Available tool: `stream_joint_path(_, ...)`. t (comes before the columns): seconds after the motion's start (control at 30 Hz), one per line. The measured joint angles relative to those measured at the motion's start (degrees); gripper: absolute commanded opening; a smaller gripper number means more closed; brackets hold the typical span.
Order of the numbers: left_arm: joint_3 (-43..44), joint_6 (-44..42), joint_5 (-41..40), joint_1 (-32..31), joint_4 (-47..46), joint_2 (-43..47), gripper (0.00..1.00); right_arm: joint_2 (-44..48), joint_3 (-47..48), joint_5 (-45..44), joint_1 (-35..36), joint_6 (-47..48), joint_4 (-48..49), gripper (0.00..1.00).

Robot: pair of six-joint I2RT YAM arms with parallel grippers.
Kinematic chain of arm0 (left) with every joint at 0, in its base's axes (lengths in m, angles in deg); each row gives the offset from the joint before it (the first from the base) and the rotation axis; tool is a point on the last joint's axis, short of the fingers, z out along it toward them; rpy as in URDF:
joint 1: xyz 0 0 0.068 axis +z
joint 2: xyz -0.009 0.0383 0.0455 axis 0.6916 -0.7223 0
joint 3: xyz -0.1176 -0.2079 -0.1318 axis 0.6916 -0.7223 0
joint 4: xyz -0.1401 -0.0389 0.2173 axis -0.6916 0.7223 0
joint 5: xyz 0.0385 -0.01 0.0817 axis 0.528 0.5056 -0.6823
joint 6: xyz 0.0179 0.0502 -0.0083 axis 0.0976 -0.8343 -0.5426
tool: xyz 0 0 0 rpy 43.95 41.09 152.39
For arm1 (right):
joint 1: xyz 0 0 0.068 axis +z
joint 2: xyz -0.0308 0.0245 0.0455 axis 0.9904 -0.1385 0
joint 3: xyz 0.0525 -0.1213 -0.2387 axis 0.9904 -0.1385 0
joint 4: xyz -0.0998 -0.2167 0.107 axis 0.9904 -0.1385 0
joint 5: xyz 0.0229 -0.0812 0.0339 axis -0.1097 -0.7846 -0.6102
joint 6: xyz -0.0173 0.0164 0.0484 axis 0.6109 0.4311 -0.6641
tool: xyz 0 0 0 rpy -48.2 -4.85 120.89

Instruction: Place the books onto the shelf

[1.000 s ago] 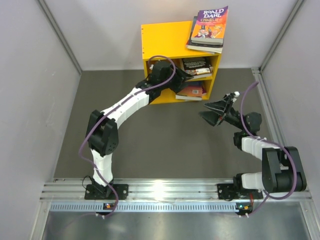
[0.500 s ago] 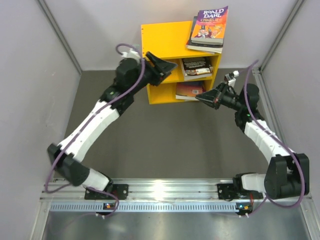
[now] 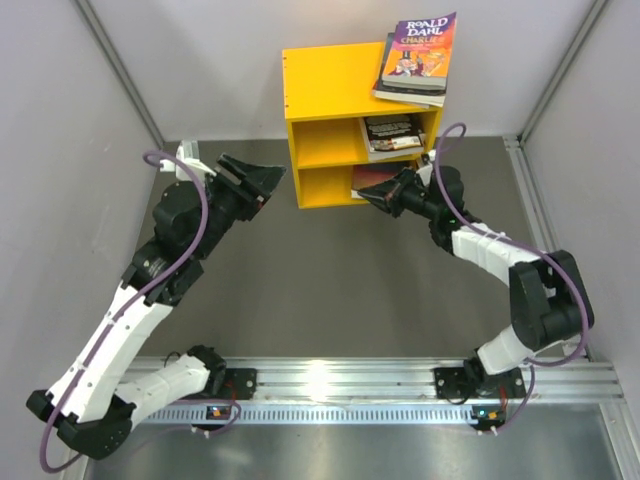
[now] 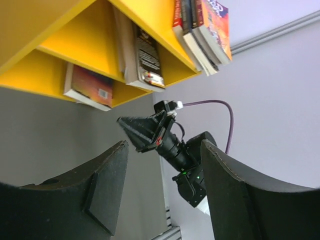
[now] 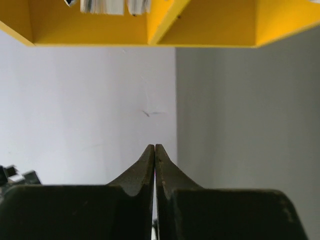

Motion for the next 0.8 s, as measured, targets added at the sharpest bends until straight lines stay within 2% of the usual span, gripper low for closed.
stream_joint_path(0.3,-1.4,-0.3,-2.9,0.0,4.9,3.0,0.65,-8.9,-0.2,-13.0,4.6,-14.2,24.8,0.0)
stream_joint_path(0.47,-1.4,-0.7,-3.4,0.0,6.1,3.0,0.67,-11.3,0.9,-18.5,5.5,-16.5,26.8,0.0)
stream_joint_path(0.8,-1.4,-1.3,-3.5,0.1,6.9,1.4,0.69,-19.1,11.6,-26.3,5.5,-20.3,29.6,0.0)
